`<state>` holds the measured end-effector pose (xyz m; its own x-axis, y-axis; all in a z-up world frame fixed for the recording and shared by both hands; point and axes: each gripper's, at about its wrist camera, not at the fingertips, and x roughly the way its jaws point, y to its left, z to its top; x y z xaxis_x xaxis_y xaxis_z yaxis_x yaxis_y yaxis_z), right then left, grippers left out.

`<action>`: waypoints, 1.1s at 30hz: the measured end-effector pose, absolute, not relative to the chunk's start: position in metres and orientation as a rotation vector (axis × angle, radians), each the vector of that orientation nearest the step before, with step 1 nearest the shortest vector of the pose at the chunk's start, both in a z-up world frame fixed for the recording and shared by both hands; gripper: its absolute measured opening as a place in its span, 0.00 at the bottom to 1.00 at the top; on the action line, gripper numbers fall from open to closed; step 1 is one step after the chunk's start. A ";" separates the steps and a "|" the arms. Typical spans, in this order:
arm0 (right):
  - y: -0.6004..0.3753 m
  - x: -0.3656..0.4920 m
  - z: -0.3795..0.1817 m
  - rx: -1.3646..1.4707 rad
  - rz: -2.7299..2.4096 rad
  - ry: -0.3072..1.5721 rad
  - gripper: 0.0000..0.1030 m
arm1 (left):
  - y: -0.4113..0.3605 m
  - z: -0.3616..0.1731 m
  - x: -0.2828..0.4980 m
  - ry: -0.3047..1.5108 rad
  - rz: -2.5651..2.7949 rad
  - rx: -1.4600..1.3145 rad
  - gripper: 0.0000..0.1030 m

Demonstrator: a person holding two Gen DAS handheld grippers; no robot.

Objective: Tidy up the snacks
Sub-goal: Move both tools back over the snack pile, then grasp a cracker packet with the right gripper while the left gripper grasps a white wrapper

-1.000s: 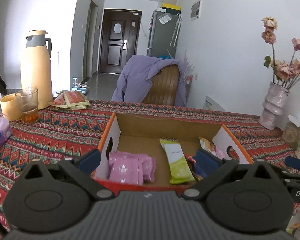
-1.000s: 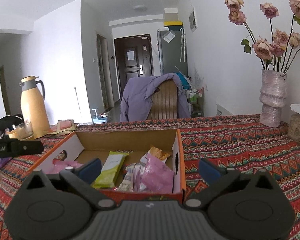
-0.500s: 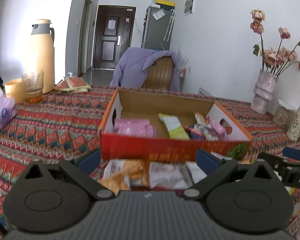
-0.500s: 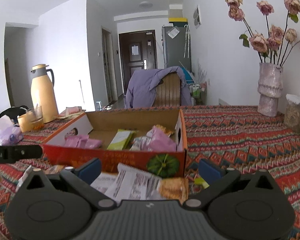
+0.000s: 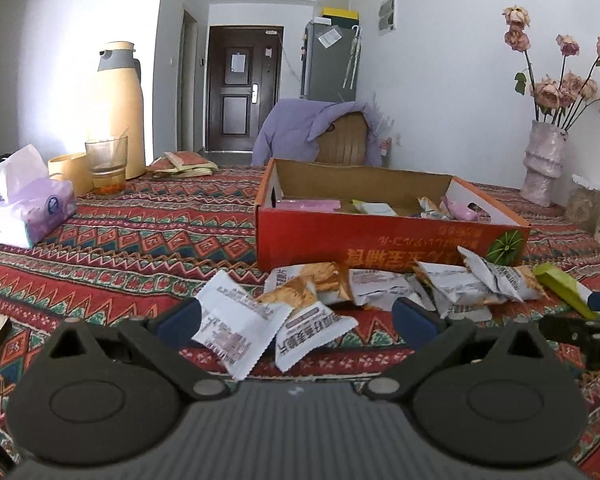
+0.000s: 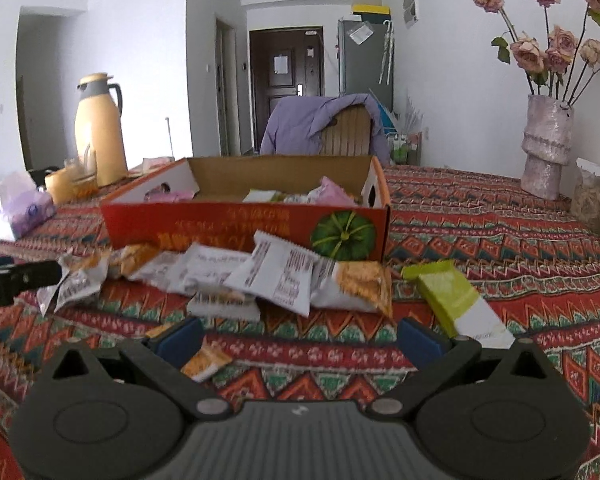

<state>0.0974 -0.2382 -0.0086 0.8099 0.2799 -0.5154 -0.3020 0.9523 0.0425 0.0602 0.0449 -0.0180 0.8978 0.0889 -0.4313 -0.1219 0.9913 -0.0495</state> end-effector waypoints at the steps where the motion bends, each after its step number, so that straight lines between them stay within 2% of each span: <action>1: -0.237 0.096 -0.009 -0.044 0.314 0.548 1.00 | 0.045 -0.020 0.059 0.438 0.115 -0.073 1.00; 17: -0.189 0.088 -0.009 -0.076 0.369 0.566 1.00 | 0.053 -0.023 0.047 0.451 0.096 -0.089 1.00; 26: -0.156 0.106 -0.019 -0.112 0.328 0.651 1.00 | 0.067 -0.028 0.043 0.455 0.095 -0.119 1.00; 33: -0.168 0.105 -0.025 -0.128 0.302 0.676 1.00 | 0.065 -0.030 0.045 0.474 0.088 -0.114 1.00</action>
<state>0.1054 -0.1675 -0.0252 0.7384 0.2335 -0.6327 -0.3160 0.9486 -0.0187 0.0454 0.0653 -0.0299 0.8862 0.0584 -0.4596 -0.1112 0.9898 -0.0887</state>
